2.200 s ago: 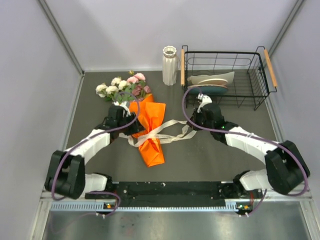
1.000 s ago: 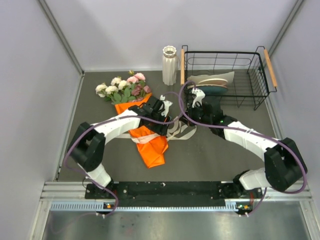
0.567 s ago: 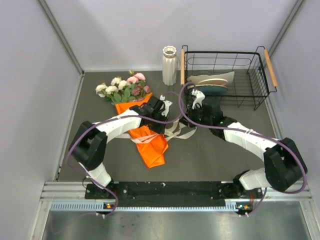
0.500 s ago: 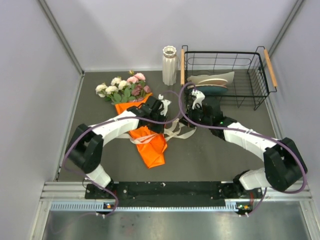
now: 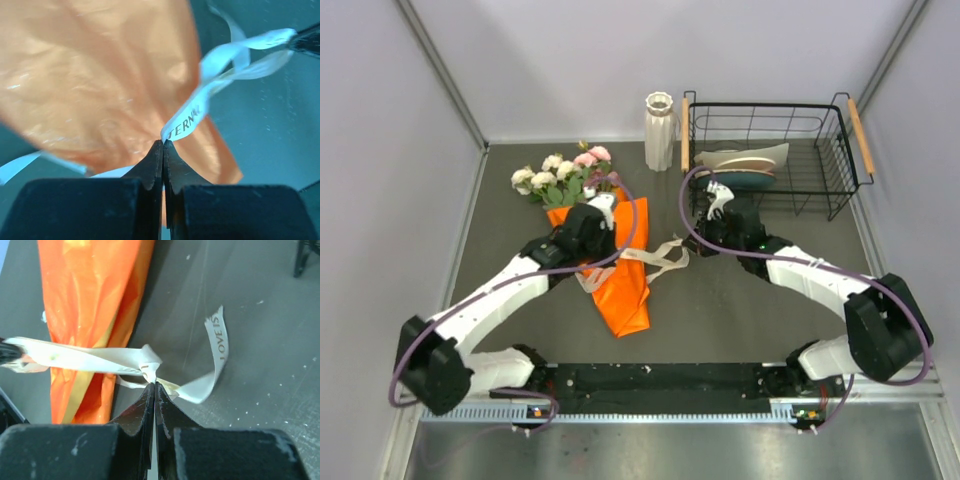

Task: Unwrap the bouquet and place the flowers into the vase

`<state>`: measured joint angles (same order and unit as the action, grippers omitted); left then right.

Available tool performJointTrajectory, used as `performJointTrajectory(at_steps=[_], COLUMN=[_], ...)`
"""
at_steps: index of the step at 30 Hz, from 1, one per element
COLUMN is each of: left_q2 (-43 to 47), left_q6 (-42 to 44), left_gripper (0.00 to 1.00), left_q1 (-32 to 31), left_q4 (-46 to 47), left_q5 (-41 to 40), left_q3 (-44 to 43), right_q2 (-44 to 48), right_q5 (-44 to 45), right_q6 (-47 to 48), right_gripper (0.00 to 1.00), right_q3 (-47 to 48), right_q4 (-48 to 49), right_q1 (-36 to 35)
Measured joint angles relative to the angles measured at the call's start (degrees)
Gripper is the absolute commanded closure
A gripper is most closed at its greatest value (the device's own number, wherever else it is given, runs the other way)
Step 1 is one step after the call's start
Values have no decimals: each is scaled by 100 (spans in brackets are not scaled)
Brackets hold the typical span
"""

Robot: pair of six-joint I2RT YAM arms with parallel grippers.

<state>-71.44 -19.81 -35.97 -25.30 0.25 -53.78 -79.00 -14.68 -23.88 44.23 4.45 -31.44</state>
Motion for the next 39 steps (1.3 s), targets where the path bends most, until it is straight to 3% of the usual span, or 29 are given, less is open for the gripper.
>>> performJointTrajectory(at_steps=[8, 16, 17, 18, 19, 20, 22, 23, 28, 32, 39], left_q2=[2035, 2588, 2599, 2599, 2594, 2594, 2599, 2597, 2691, 2883, 2900], left_q6=[-1226, -2509, -2573, -2544, -2494, -2446, -2286, -2203, -1934, -1832, -1786], left_gripper=[100, 100, 100, 100, 100, 99, 96, 94, 90, 90, 91], left_q1=[905, 2155, 2205, 2227, 2245, 2245, 2243, 2243, 2243, 2243, 2243], left_q4=[-546, -1473, -1526, -1519, -1471, -1434, -1241, -1145, -940, -931, -918], left_q5=[-1670, -2553, -2546, -2446, -2262, -2120, -1740, -1596, -1222, -1156, -1027], left_q3=[949, 1639, 1735, 1816, 1873, 1897, 1919, 1921, 1921, 1928, 1928], right_q2=[-24, -24, -31, -44, -81, -118, -205, -258, -892, -1941, -3174], right_q5=[741, 1738, 1679, 1486, 1220, 964, 378, 208, -2, 420, 831], right_q6=[-625, -1731, -1744, -1622, -1414, -1233, -529, -44, 1224, 2000, 3287], right_gripper=[100, 97, 88, 69, 59, 37, 19, 15, 15, 20, 27], right_q3=[-120, -1213, -1333, -1386, -1384, -1333, -994, -669, 903, 1862, 2413], right_q4=[-57, 334, 426, 518, 664, 782, 791, 664, 916, 1115, 664], right_q1=[81, 315, 330, 350, 345, 332, 127, -98, -1014, -1357, -1593])
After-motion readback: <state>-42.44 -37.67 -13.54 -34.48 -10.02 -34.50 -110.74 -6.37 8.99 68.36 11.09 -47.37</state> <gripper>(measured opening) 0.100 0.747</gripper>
